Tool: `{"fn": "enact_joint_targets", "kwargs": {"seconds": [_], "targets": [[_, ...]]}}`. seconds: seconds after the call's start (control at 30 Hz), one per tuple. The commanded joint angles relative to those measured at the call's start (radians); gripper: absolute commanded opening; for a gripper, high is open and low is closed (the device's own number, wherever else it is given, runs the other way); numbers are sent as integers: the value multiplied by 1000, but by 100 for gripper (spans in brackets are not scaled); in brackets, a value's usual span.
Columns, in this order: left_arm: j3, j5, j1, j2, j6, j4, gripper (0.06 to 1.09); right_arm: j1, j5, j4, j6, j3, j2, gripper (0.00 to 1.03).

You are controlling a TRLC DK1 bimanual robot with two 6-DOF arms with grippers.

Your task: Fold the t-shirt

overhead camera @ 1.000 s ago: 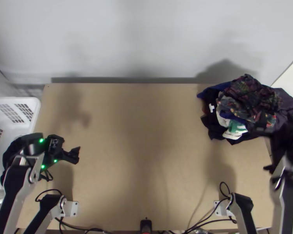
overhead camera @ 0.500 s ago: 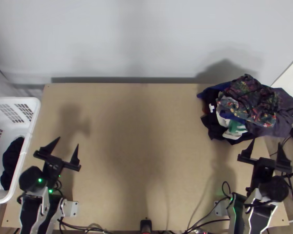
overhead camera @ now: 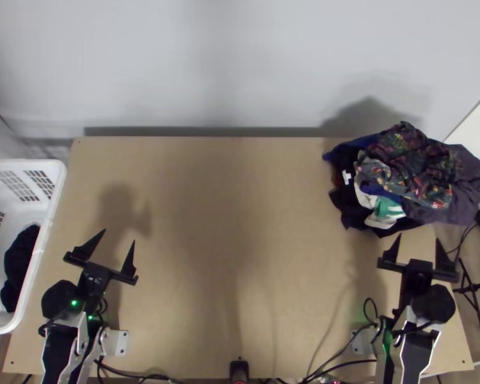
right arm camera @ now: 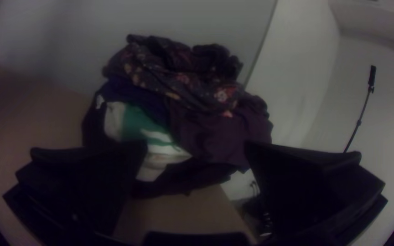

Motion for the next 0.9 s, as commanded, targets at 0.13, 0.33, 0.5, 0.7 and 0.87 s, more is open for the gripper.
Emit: {"fn": "enact_joint_targets", "kwargs": {"seconds": [0.13,0.33,0.5,0.7,0.87], "targets": [[-41,0,0,-9,3,-51,104,17,-44,-133,-73,-17,-2,99],[-44,6,34,-9,24,-78,104,21,-97,-138,-77,-15,-2,99],[-46,27,55,-8,24,-84,104,17,-101,-175,-135,-15,-3,99],[-46,32,89,-8,24,-84,104,18,-103,-175,-135,-15,-2,99],[-44,49,89,-8,24,-87,104,18,-104,-175,-135,-15,-2,99]]}}
